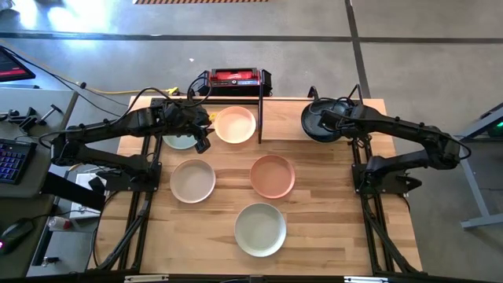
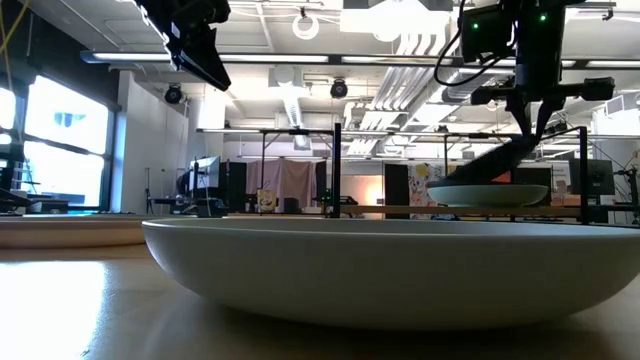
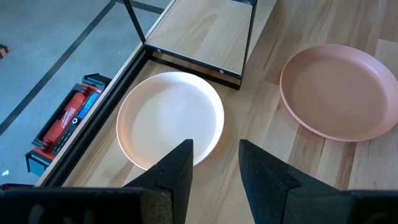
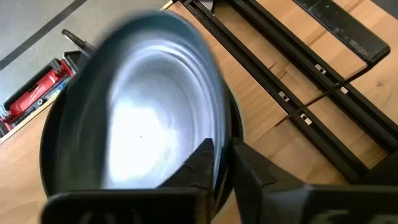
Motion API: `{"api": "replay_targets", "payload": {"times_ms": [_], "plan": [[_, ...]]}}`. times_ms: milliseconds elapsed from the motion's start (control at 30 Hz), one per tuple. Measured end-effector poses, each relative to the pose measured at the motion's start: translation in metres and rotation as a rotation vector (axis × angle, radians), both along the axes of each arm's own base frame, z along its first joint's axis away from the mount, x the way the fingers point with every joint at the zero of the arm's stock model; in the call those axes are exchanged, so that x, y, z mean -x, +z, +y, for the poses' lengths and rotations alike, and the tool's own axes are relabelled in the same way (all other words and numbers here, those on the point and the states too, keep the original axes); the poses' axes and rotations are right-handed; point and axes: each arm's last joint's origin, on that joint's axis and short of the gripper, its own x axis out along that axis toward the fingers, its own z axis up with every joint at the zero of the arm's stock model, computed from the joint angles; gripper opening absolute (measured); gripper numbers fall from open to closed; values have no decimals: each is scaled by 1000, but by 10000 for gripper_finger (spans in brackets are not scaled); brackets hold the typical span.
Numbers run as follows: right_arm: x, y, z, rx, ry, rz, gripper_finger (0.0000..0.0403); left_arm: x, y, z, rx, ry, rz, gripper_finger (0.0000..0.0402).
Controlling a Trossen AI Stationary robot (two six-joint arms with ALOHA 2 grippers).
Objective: Place and stack plates onto a shelf
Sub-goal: Stack the black plate on top of the black plate, then stack the gray plate on top of the black plate
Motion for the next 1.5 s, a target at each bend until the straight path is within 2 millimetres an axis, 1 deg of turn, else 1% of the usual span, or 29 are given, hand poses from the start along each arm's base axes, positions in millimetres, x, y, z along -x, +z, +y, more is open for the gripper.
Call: {"api": "replay_targets", "payload": {"times_ms": [200, 367, 533, 667, 767, 900, 1033, 1133, 1200, 1367, 1500], "plan": [[0, 0, 0, -1, 34, 28, 97, 0, 0, 0, 0, 0, 0, 120], [1, 0, 0, -4, 37, 33, 122, 0, 0, 0, 0, 0, 0, 120], [3, 4, 2, -14, 62, -1, 124, 0, 0, 0, 0, 0, 0, 120], [1, 8, 3, -42, 157, -76, 124, 0, 0, 0, 0, 0, 0, 120], [-5, 12, 3, -61, 268, -142, 124, 0, 0, 0, 0, 0, 0, 120], [-17, 17, 1, -51, 452, -247, 124, 0, 0, 0, 0, 0, 0, 120], [-33, 24, 2, -7, 653, -344, 124, 0, 0, 0, 0, 0, 0, 120], [-44, 28, 6, 38, 800, -377, 124, 0, 0, 0, 0, 0, 0, 120], [-49, 31, 10, 66, 868, -390, 124, 0, 0, 0, 0, 0, 0, 120], [-56, 34, 19, 88, 903, -442, 124, 0, 0, 0, 0, 0, 0, 120], [-58, 34, 25, 80, 930, -444, 124, 0, 0, 0, 0, 0, 0, 120]]}}
